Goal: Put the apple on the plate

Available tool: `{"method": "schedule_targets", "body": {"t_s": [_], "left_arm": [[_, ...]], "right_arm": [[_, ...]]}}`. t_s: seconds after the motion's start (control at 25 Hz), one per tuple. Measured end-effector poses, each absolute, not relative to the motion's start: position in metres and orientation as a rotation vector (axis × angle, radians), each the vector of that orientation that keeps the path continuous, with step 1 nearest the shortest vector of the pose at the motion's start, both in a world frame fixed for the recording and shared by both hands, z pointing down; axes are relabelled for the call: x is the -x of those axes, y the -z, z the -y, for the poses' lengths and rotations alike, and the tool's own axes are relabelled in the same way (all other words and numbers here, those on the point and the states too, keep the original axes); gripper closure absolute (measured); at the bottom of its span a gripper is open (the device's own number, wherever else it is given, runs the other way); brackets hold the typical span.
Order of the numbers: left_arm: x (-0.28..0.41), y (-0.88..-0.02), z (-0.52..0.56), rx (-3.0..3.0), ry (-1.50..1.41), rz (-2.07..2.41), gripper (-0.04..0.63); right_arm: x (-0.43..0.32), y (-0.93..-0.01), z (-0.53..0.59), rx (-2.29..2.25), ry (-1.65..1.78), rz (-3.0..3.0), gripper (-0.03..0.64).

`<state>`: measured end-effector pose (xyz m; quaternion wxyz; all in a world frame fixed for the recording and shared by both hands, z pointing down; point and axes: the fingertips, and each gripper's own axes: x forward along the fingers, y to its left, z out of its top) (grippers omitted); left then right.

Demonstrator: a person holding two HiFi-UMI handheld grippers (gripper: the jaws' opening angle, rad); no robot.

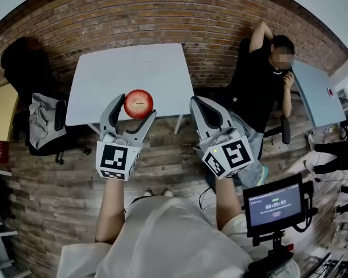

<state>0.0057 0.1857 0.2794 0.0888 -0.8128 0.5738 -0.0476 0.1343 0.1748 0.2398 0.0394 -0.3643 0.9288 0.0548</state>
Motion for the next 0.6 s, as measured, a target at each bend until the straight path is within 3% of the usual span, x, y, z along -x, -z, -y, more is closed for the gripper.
{"method": "schedule_targets", "body": {"t_s": [0.6], "left_arm": [[-0.038, -0.281, -0.185, 2.4, 0.178, -1.742, 0.222]], "right_arm": [[-0.169, -0.239, -0.165, 1.099, -0.159, -2.82, 0.614]]}}
